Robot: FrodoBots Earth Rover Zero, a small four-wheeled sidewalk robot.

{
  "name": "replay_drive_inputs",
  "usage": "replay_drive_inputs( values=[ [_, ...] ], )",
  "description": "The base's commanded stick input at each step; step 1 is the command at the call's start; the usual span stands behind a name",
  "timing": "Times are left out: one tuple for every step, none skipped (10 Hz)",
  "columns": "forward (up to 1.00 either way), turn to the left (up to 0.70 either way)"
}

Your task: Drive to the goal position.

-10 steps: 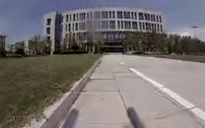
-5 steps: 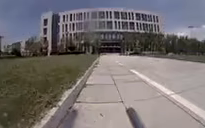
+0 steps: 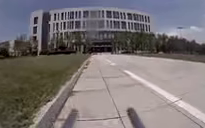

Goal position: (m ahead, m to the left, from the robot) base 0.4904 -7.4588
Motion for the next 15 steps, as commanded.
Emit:
replay_drive_inputs(
  values=[
    [0.7, 0.0],
    [0.7, 0.0],
    [0.7, 0.0],
    [0.7, 0.0],
    [0.7, 0.0],
    [0.7, 0.0],
    [0.7, 0.0],
    [0.7, 0.0],
    [0.7, 0.0],
    [0.7, 0.0],
    [0.7, -0.04],
    [0.7, -0.21],
    [0.7, -0.32],
    [0.7, -0.32],
    [0.7, -0.32]
  ],
)
